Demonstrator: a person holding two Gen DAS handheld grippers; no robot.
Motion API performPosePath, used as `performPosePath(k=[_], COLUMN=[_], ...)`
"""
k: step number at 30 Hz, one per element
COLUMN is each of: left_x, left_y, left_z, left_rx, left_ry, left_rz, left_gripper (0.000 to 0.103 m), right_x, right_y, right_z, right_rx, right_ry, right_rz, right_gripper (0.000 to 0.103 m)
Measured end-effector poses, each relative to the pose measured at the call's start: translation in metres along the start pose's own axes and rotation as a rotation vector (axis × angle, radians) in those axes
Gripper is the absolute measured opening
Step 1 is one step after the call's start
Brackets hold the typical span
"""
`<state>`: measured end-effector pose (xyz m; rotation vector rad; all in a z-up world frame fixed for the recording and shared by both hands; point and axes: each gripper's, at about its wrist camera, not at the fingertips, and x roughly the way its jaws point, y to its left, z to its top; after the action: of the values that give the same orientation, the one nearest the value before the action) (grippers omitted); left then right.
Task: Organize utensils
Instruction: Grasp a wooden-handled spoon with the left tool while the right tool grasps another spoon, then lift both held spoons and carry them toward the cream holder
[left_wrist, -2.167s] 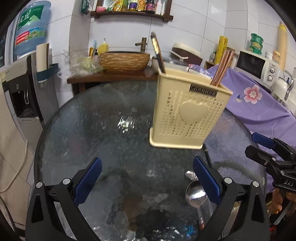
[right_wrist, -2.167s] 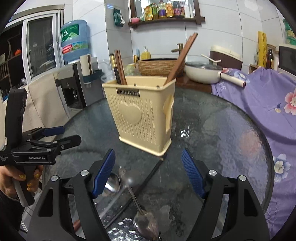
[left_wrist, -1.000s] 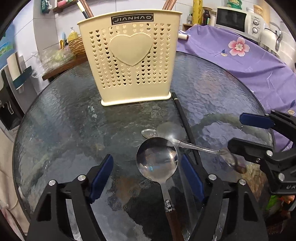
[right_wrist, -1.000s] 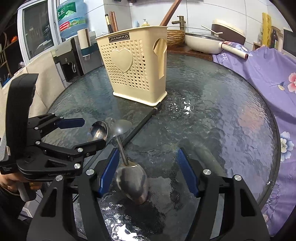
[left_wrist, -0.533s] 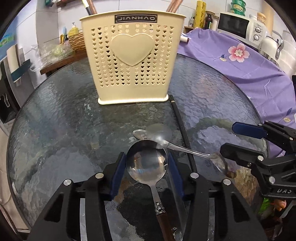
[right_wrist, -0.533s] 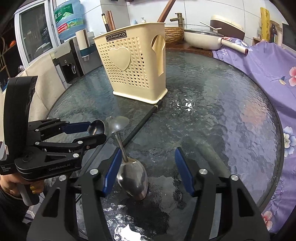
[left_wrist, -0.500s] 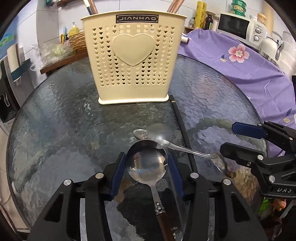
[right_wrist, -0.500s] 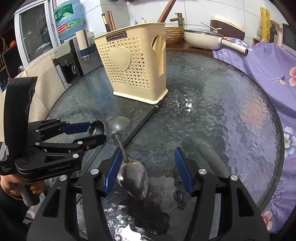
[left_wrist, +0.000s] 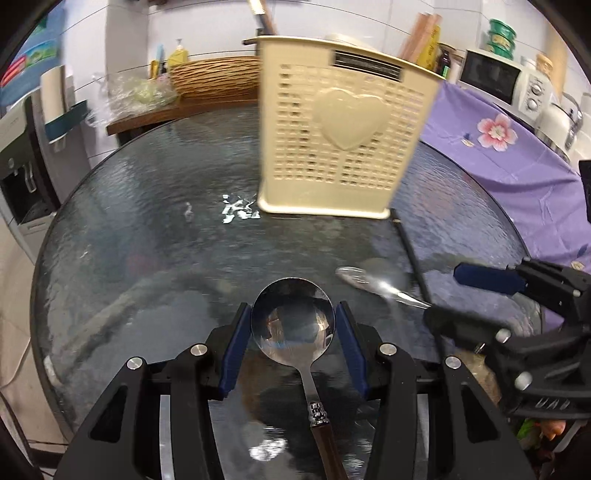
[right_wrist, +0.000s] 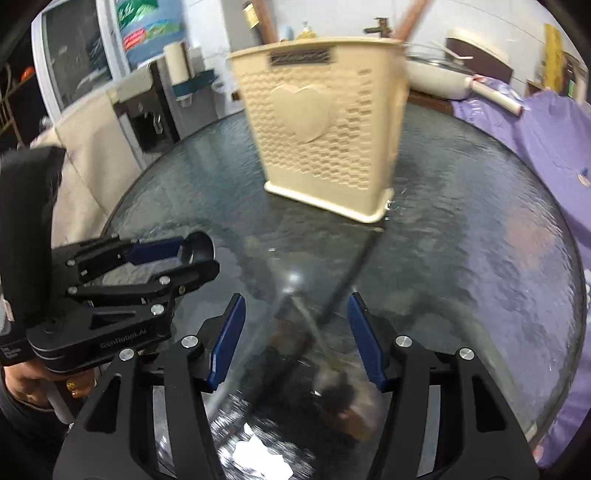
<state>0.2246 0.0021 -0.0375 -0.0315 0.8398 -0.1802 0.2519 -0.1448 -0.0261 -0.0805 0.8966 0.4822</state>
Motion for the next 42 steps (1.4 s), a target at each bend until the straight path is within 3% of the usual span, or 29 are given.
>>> performPosePath(k=[7,9,13,23,25,28,34,42], left_x=[-0.002,-0.002,0.0,0.005,0.006,0.007,0.0,-0.026], left_y=[0.025,0.027,0.03,0.029,0.029,0.029,0.029,0.019], left_z=[-0.003,-0.003,-0.005,-0.003,-0.003,-0.003,0.0,0.011], left_rx=[-0.052,-0.055,-0.063,-0.043,-0.041,-0.045,-0.052,-0.034], left_ry=[-0.002,-0.002,0.001,0.004,0.006,0.009,-0.008,-0.072], left_rz=[0.005,-0.001,-0.013,-0.026,-0.024,-0.026,-0.038,-0.057], left_gripper=[0.046,0.046,0.046,0.046,0.046,0.046,0.046,0.046], right_x=[0.026,0.031,0.043,0.056,0.058,0.058,0.041,-0.014], right_y=[0.012,0.012,0.012,0.021,0.023,0.02,0.011,0.006], right_z=[0.014,0.015,0.016,0.025,0.024,0.026,0.023,0.019], right_rx=[-0.005,0.007,0.005,-0.04,-0.049,-0.031,0.011,0.019], right_ry=[0.049,0.063,0.092,0.118,0.116,0.113,0.044,-0.106], right_rz=[-0.051,-0.032,-0.078,-0.102,-0.108,-0.097,-0.043,0.017], right_gripper=[0.051,0.048,0.047,0.047,0.037,0.036,0.036,0.036])
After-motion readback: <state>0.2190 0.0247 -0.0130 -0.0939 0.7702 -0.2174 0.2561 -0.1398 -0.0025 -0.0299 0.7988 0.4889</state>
